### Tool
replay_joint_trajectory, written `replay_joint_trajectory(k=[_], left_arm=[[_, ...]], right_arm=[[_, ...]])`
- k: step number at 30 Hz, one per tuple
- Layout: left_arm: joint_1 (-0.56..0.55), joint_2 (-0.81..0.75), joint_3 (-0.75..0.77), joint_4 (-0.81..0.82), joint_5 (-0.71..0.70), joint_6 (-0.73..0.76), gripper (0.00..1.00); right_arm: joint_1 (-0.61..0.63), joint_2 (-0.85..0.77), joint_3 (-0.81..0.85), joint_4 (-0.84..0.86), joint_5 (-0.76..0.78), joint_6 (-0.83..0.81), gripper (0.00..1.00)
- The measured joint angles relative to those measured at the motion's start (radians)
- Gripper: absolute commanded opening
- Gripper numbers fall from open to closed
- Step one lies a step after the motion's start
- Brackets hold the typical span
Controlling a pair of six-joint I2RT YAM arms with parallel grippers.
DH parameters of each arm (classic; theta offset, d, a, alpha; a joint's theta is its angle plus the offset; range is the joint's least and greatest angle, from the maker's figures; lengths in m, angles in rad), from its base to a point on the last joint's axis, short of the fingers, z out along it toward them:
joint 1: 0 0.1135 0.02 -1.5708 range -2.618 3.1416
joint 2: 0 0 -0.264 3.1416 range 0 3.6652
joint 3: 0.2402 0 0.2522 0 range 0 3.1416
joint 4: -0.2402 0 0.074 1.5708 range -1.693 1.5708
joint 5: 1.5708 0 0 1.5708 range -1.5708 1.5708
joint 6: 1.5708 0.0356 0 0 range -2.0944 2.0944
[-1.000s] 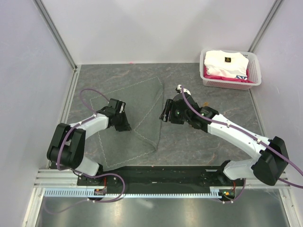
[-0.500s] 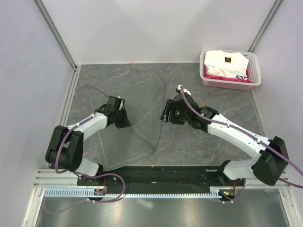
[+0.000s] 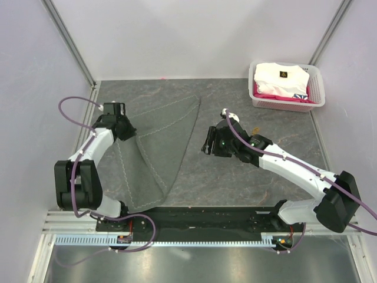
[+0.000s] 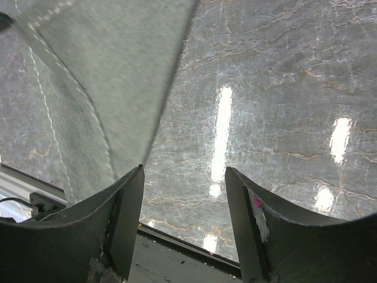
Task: Fold the napkin, place the utensils inside, and roll it up
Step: Fold the napkin
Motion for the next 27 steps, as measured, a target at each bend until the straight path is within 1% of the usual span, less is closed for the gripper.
replay_joint_trajectory(k=[5,10,13,18,27], left_arm=[[0.073,0.117,0.145,-0.031,-0.020,0.049,0.02],[0.121,0.252,0.292,-0.061,-0.063,0.122,0.02],[0.143,0.324,0.353,-0.073,-0.079,0.156,0.02],[0.173,0.399,0.410,-0.088,-0.092,0.191,0.02],[0.209,0.478,0.517,-0.097,-0.096,0.233,0.02]], right_arm=[[0.000,0.000,-0.006,0.005,0.002,-0.008,0.66],[0.000,0.011,-0.008,0.009,0.000,-0.016,0.67],[0.000,0.018,-0.010,0.011,-0.002,-0.019,0.67],[0.000,0.018,-0.028,0.011,-0.001,-0.020,0.67],[0.000,0.031,-0.034,0.008,-0.001,-0.027,0.67]])
